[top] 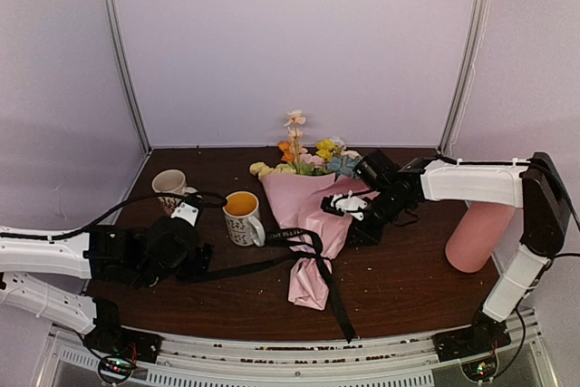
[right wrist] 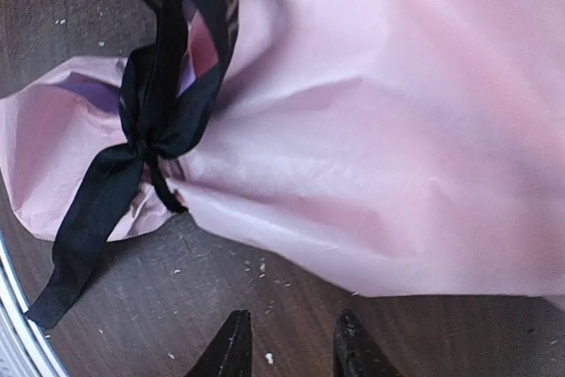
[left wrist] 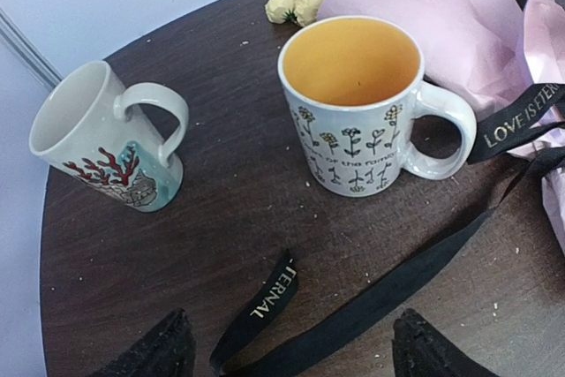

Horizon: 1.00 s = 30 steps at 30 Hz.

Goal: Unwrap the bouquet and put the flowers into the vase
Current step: Untie the ribbon from the tied bouquet.

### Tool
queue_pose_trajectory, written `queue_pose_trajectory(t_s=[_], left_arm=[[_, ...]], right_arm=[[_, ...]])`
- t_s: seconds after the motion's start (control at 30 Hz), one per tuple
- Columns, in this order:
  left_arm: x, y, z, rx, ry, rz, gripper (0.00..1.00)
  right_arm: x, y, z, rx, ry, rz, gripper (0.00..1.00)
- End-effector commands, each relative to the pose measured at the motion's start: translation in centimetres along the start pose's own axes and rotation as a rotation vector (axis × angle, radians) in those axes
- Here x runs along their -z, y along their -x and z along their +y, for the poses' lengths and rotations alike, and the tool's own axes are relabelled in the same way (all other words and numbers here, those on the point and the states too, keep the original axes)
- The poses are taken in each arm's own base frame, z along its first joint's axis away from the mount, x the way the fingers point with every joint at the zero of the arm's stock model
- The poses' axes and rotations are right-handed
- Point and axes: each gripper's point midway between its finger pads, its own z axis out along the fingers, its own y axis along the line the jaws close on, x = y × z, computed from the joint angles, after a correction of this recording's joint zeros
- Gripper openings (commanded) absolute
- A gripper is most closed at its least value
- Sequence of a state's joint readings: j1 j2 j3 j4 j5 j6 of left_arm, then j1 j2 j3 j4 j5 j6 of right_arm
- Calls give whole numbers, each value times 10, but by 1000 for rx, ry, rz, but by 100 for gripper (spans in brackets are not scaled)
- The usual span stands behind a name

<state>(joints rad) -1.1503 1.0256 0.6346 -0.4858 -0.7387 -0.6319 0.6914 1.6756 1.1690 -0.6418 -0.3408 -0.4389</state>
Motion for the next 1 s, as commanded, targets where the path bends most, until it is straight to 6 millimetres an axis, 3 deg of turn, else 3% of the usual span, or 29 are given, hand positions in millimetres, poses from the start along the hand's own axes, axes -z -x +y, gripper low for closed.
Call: queue_pose_trajectory(t_s=[0.0,0.13,0.27,0.53,0.73,0.83,0.97], left_arm=[[-4,15,-18,-15,-55,-12,80],[-10,10,-28,-41,-70,21,79],[-13,9,-32,-48,-79,28,79],[-24,-13,-70,-162,-240,143,83],[-38,-32,-86,-214,-275,225,78],[-47,-42,-85,-233,-268,265,68],[-59,-58,-76,-262,-239,334,40]], right_arm=[[7,-12,32,-27,122,-16,35],[9,-18,66,8,256,-28,43],[-3,-30,90,53,302,15,53],[-30,-35,105,42,342,102,58],[-44,-29,121,66,398,121,59],[-50,-28,128,64,430,140,59],[-56,-29,132,54,450,157,51]])
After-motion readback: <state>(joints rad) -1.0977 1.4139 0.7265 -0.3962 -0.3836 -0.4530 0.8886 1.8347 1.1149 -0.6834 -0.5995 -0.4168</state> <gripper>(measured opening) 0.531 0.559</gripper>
